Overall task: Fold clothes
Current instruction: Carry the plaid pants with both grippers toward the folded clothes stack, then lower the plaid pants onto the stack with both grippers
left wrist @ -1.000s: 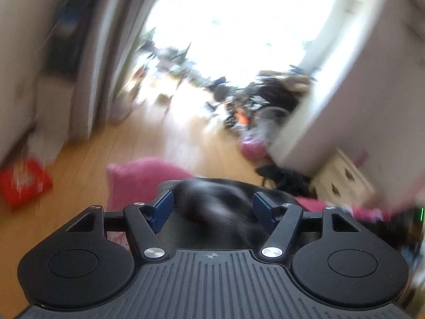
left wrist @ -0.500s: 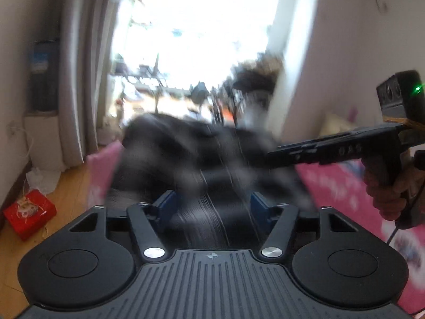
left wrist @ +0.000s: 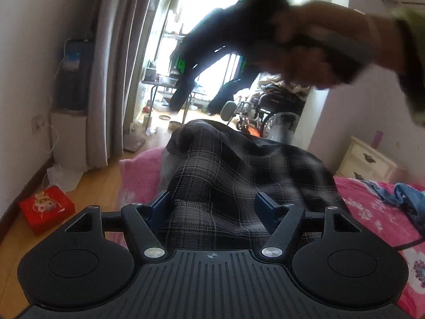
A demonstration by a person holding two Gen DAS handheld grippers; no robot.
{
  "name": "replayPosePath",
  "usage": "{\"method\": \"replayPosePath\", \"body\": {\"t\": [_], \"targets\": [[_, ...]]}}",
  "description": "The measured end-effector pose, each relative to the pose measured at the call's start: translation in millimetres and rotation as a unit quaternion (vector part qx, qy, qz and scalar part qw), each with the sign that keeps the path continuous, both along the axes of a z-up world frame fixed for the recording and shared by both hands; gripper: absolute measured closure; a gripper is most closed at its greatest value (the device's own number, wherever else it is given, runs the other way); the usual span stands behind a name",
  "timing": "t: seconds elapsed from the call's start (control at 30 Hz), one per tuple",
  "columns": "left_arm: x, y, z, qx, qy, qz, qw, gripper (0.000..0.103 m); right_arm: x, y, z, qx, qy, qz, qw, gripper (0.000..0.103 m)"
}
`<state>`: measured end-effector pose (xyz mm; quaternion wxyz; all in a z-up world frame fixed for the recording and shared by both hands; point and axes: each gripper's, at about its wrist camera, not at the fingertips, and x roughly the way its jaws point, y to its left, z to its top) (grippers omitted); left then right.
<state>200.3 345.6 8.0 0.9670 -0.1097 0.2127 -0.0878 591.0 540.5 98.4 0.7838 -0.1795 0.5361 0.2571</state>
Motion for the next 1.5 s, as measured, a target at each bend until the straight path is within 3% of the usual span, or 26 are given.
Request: {"method": "replayPosePath", "body": {"t": [0.13,0.3,0.47,0.53,0.63,0.77,0.83,0.9,1.03,1.13,1.17,1.27,1.3,1.43,1.5], "targets": [[-4,5,-1,-0.014,-0.002,-0.005,0.9999,0.039,-4,37,-29,-0.088,0.005,0.041,0.995,0.036],[-3,5,-7,-0.020,-0.004,-0.003,0.9998,0.051,1,54,-51,-0.165,0.017,0.041,0.985,0.038],[-4,4,-8,-0.034,-0.010,-0.011,0.9993,0.058,2,52,-52,-0.178,0.014,0.034,0.983,0.049],[-2,5,-9,-0.032,-0.012,-0.015,0.9993,0.058,-4,47,-48,-0.173,0.002,0.036,0.984,0.068],[-1,5,-10,-0.032,-0.013,-0.018,0.9992,0.057,-7,30,-34,-0.145,-0.037,-0.004,0.989,0.083],[2,7,-11,-0.042,-0.012,-0.016,0.9989,0.059,-15,9,-20,-0.107,-0.100,-0.053,0.988,0.086],[4,10,-12,-0.052,-0.004,-0.007,0.9986,0.069,-25,5,-18,-0.095,-0.131,-0.057,0.985,0.086],[5,17,-14,-0.072,0.005,0.001,0.9974,0.077,-31,6,-25,-0.088,-0.157,-0.056,0.982,0.087],[3,31,-21,-0.107,0.019,0.014,0.9940,0.080,-36,17,-51,-0.068,-0.195,-0.032,0.978,0.087],[2,36,-25,-0.117,0.024,0.019,0.9926,0.075,-29,17,-74,-0.036,-0.195,-0.016,0.980,0.081],[1,39,-25,-0.124,0.024,0.020,0.9918,0.069,-26,14,-77,-0.023,-0.194,-0.010,0.981,0.078],[-3,48,-26,-0.150,0.020,0.026,0.9882,0.043,-23,-11,-54,0.054,-0.199,-0.024,0.978,0.069],[-4,52,-26,-0.158,0.019,0.029,0.9869,0.040,-21,-20,-46,0.080,-0.201,-0.029,0.976,0.067],[4,66,-34,-0.203,0.037,0.022,0.9783,0.044,-43,-84,10,0.206,-0.236,-0.065,0.948,0.061],[8,71,-39,-0.227,0.048,0.011,0.9726,0.057,-57,-115,25,0.227,-0.236,-0.079,0.942,0.061]]}}
